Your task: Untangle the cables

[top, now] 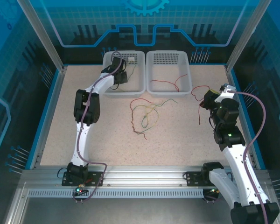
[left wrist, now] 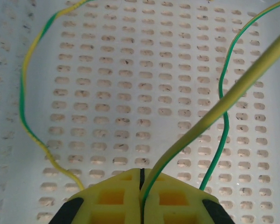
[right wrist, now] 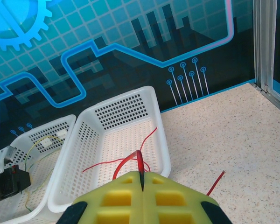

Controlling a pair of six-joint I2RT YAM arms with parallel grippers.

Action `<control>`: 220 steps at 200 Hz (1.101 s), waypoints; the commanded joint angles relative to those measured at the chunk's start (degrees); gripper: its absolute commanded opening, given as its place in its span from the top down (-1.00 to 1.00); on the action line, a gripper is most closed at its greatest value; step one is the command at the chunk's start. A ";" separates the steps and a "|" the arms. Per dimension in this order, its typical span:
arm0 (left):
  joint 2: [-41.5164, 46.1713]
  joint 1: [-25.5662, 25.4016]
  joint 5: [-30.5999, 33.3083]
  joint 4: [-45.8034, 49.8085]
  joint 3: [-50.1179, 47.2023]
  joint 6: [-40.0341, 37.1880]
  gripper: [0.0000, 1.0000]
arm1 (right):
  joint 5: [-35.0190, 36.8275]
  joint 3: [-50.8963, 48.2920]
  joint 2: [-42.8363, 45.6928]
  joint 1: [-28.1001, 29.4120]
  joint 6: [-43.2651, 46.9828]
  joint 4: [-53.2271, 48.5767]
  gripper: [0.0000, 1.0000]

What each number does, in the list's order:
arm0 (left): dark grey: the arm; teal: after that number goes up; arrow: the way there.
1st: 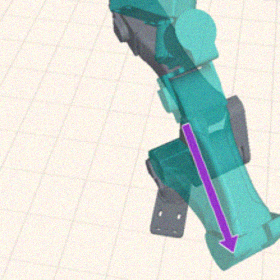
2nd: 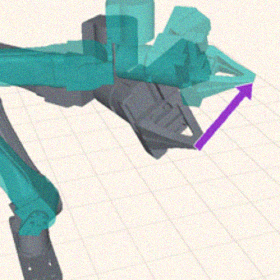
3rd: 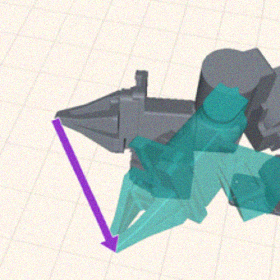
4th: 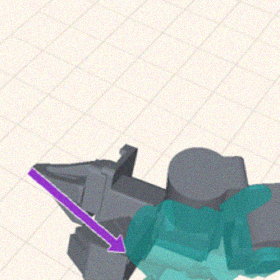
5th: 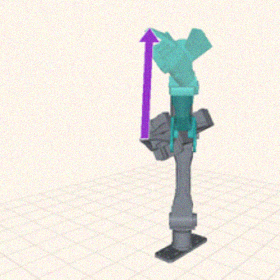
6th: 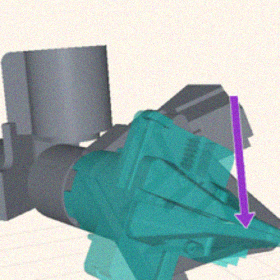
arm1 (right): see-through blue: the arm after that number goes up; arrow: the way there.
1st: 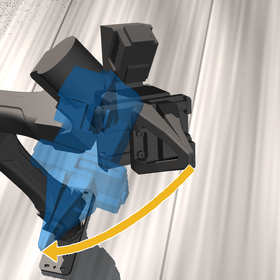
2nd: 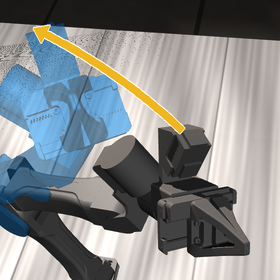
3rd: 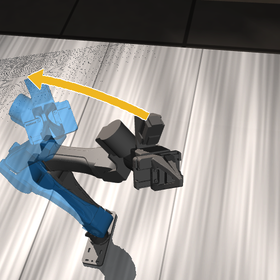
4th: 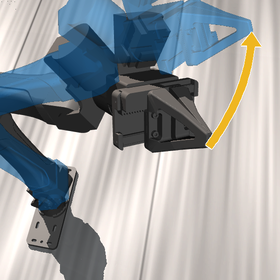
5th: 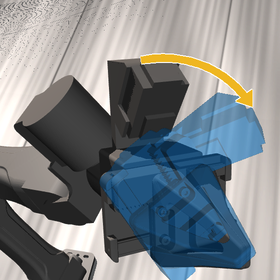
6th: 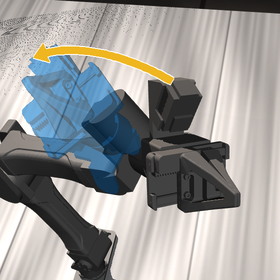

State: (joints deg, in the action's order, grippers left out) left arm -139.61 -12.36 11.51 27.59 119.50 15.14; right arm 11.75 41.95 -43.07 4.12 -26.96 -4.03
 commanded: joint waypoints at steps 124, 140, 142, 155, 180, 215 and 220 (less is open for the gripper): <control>9.32 -0.82 -3.51 -3.07 -3.08 -2.29 0.11 | -1.32 0.75 0.87 -0.69 0.61 -0.26 1.00; 11.91 -0.91 -3.43 -3.30 -4.80 -2.34 0.05 | -1.39 0.76 0.90 -0.69 0.63 -0.13 1.00; 12.28 -0.96 -3.36 -3.39 -5.11 -2.42 0.05 | -1.38 0.76 0.89 -0.69 0.67 -0.11 1.00; 15.22 -1.15 -3.01 -4.72 -7.76 -2.90 0.03 | -1.34 0.94 0.86 -0.65 0.81 -0.20 1.00; 21.59 -1.44 -2.41 -6.60 -13.14 -3.26 0.02 | -1.20 0.84 0.79 -0.65 0.86 -0.01 1.00; 29.97 -1.92 -2.01 -9.99 -21.67 -3.13 0.27 | -1.36 0.38 0.28 -0.69 0.27 1.11 1.00; 31.12 -2.03 -1.87 -10.14 -22.82 -3.02 0.27 | -1.46 0.36 0.12 -0.62 0.16 1.26 1.00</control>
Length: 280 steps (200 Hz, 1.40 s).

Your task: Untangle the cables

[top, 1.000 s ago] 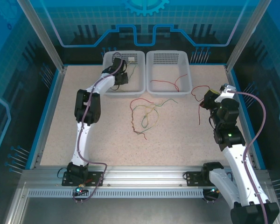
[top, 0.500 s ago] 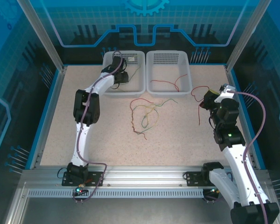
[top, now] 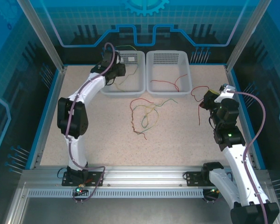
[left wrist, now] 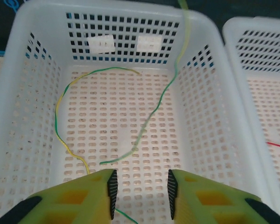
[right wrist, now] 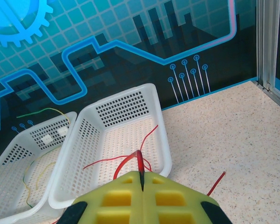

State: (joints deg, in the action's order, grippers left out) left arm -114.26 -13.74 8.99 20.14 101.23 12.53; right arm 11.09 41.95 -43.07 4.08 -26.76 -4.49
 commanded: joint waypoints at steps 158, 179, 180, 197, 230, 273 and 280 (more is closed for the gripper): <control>43.39 -9.12 1.80 -19.11 -41.20 -2.12 0.03 | -24.66 12.79 -13.72 6.88 7.28 11.27 1.00; 48.51 -12.04 1.85 -23.50 -48.84 -3.09 0.01 | -20.62 18.53 -20.20 8.69 8.38 9.26 1.00; 48.64 -12.16 1.79 -23.62 -49.19 -3.11 0.01 | -20.47 18.87 -20.56 8.68 8.26 8.98 1.00; 51.71 -12.89 2.82 -22.99 -52.81 -2.02 0.00 | -18.01 26.24 -28.09 8.67 7.82 4.32 1.00; 53.39 -12.89 6.75 -19.04 -54.87 -0.41 0.00 | -15.90 36.36 -41.78 8.43 7.96 3.60 1.00; 50.51 -12.89 5.46 -20.01 -54.57 1.82 -0.02 | -7.28 48.81 -58.60 7.91 6.97 2.75 1.00; 49.52 -12.88 5.31 -19.60 -53.99 2.28 -0.04 | -6.68 51.38 -61.27 8.02 7.20 1.73 1.00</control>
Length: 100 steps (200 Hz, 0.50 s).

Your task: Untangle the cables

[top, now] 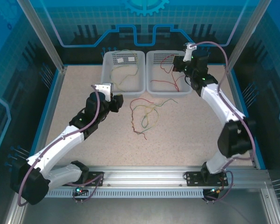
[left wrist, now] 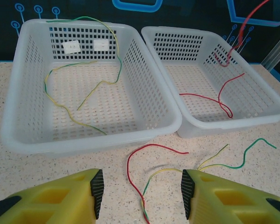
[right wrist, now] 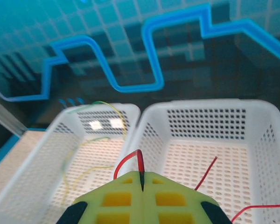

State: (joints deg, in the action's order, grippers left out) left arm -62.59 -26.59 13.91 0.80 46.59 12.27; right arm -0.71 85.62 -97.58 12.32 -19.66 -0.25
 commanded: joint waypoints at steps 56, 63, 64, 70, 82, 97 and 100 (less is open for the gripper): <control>-6.78 0.01 1.47 -0.47 2.02 3.77 -0.25 | 16.62 19.53 -21.76 2.25 6.39 -4.47 0.86; -7.60 0.25 1.74 -1.00 2.21 3.79 -0.32 | 15.18 20.54 -22.69 2.28 6.56 -5.47 0.78; -7.79 0.32 1.69 -1.03 2.29 3.85 -0.32 | 14.93 20.63 -22.81 2.32 6.52 -5.51 0.76; -8.81 1.25 0.90 -0.69 3.26 4.60 -0.33 | 14.31 20.72 -23.00 2.50 6.29 -5.84 0.56; -11.62 4.70 -5.44 0.98 6.20 7.59 -0.32 | 16.07 19.03 -22.09 3.04 4.91 -5.02 0.16; -16.98 9.49 -14.26 1.66 10.84 10.98 -0.30 | 15.43 14.63 -19.03 3.41 4.01 -1.07 -0.22; -18.14 10.26 -15.55 2.15 12.16 11.62 -0.30 | 15.09 13.85 -18.29 3.39 3.69 -0.29 -0.29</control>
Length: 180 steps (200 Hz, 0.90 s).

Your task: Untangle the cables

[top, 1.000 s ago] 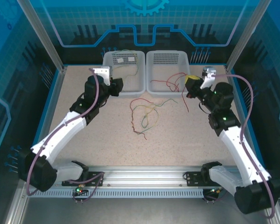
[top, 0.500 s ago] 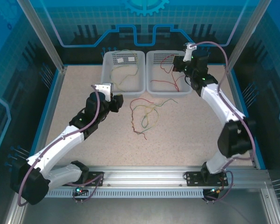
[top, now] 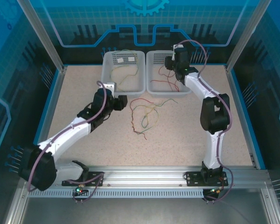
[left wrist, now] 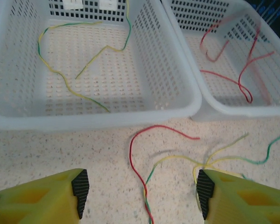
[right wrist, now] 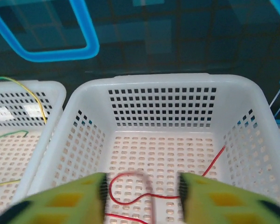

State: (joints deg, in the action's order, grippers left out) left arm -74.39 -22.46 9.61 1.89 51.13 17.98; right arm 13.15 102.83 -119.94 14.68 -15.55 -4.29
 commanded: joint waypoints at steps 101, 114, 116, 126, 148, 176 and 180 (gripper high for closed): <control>-21.68 2.02 -12.71 9.34 25.40 2.30 -0.35 | -14.71 -31.24 38.75 2.73 0.86 7.02 -0.59; -19.52 -1.66 -8.27 11.73 22.91 -0.57 -0.37 | -18.96 -37.70 43.84 3.88 1.93 7.27 -0.57; -19.11 -2.14 -7.80 11.80 22.26 -0.82 -0.37 | -19.54 -38.58 44.66 4.07 2.17 7.28 -0.57; -17.05 -3.87 -6.78 11.55 18.76 -0.91 -0.37 | -21.27 -44.04 48.96 5.68 3.75 7.82 -0.56; -12.66 -5.75 -7.99 8.28 10.75 0.41 -0.36 | -22.25 -54.46 56.36 11.03 10.31 8.35 -0.55; -11.04 -8.45 -7.48 6.42 5.53 -1.63 -0.35 | -21.16 -59.48 58.52 12.73 11.49 6.91 -0.52; -11.16 -8.50 -7.29 6.37 5.20 -1.59 -0.34 | -20.04 -59.71 58.24 12.72 11.20 7.02 -0.52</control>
State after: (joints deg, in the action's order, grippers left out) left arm -86.56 -29.93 0.45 10.04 59.09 18.90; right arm -7.20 44.82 -62.48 27.11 -7.33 2.61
